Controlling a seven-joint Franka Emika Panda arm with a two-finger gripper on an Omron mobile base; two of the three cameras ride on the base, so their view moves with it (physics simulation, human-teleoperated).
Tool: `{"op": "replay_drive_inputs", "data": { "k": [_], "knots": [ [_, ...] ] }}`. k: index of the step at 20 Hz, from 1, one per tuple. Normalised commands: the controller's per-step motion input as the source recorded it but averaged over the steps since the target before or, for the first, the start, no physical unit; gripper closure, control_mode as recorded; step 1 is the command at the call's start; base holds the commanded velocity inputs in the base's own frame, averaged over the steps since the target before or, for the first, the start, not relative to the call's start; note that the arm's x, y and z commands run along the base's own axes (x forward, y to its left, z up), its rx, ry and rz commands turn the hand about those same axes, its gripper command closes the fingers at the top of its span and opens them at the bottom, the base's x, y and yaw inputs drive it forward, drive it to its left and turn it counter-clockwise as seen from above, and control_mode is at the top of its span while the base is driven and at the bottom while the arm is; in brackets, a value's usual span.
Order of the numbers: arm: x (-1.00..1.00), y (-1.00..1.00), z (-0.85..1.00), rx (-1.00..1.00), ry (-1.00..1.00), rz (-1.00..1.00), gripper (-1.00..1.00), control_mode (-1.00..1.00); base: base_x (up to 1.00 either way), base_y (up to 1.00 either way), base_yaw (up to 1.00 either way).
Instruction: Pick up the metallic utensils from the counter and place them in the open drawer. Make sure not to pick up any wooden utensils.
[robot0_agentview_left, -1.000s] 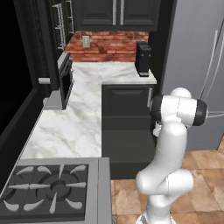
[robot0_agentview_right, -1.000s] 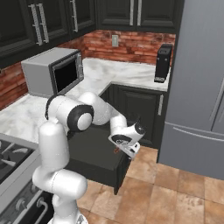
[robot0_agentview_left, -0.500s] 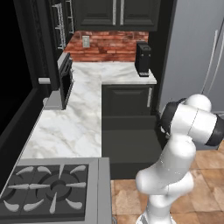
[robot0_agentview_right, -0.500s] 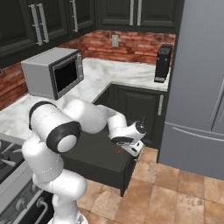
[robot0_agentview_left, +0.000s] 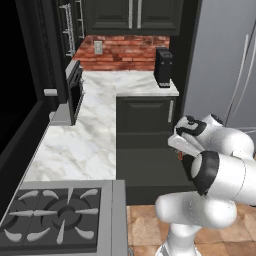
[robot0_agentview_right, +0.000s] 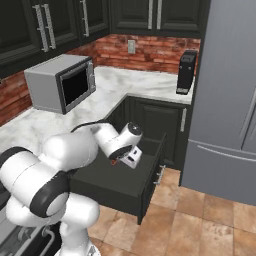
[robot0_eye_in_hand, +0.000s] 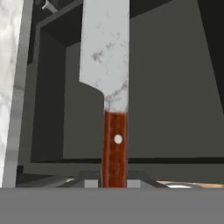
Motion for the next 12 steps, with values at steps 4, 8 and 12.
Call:
{"op": "replay_drive_inputs", "data": {
  "k": [4, 8, 12],
  "knots": [
    [0.12, 0.22, -0.01, -0.09, 0.20, 0.07, 1.00, -1.00, 0.00, 0.00, 0.00],
    [0.19, 0.05, -0.16, -0.16, 0.20, 0.07, 1.00, -1.00, 0.00, 0.00, 0.00],
    [0.23, 0.27, -0.23, -0.23, 0.13, 0.00, 1.00, -1.00, 0.00, 0.00, 0.00]
  ]
}}
